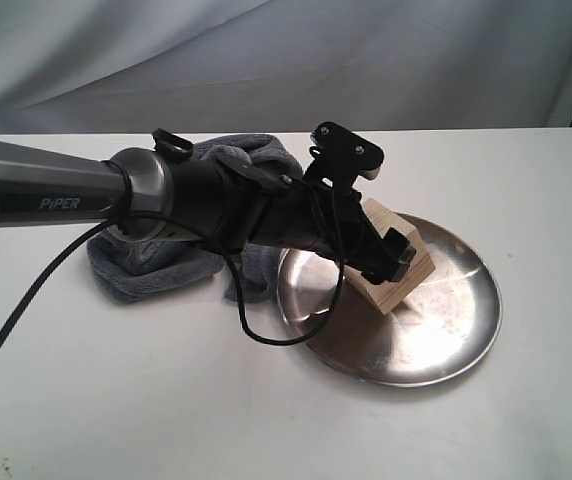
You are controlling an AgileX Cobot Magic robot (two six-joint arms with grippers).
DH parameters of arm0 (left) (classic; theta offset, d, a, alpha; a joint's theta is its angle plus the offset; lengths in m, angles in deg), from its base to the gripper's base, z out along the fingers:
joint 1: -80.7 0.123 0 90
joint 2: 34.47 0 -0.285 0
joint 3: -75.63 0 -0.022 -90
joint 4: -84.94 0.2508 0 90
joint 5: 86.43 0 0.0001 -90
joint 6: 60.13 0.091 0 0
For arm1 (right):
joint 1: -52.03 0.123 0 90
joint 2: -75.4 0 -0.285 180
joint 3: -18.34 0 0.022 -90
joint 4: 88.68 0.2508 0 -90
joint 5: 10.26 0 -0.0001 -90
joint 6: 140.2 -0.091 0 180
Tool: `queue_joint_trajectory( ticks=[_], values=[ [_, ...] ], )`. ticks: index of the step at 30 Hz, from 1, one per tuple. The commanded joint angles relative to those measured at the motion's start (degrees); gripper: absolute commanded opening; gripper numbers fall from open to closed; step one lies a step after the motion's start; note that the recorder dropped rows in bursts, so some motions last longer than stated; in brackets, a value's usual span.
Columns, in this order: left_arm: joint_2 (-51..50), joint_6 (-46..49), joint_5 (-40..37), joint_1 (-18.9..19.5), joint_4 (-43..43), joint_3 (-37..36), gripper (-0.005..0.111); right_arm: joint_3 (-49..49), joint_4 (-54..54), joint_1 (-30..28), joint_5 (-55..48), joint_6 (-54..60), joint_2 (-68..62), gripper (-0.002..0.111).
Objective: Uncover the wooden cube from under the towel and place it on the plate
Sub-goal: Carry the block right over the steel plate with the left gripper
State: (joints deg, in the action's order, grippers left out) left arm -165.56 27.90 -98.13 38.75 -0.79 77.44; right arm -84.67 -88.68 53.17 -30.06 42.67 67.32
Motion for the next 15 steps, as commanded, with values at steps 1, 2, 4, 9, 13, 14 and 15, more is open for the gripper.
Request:
queue_joint_trajectory(
  ticks=[1,2,4,9,13,14,15],
  values=[
    [-0.97,-0.60,-1.59,-0.35,-0.45,-0.07,0.002,0.22,0.00,0.10,0.11,-0.10,0.29,0.000],
    [-0.97,-0.60,-1.59,-0.35,-0.45,-0.07,0.002,0.22,0.00,0.10,0.11,-0.10,0.29,0.000],
    [-0.97,-0.60,-1.59,-0.35,-0.52,-0.07,0.002,0.22,0.00,0.10,0.11,-0.10,0.29,0.000],
    [-0.97,-0.60,-1.59,-0.35,-0.52,-0.07,0.017,0.22,0.00,0.10,0.11,-0.10,0.29,0.000],
    [-0.97,-0.60,-1.59,-0.35,-0.52,-0.07,0.063,0.22,0.00,0.10,0.11,-0.10,0.29,0.000],
    [-0.97,-0.60,-1.59,-0.35,-0.52,-0.07,0.069,0.22,0.00,0.10,0.11,-0.10,0.29,0.000],
    [-0.97,-0.71,-1.59,-0.35,-0.52,-0.07,0.077,0.22,0.00,0.10,0.11,-0.10,0.29,0.000]
  ],
)
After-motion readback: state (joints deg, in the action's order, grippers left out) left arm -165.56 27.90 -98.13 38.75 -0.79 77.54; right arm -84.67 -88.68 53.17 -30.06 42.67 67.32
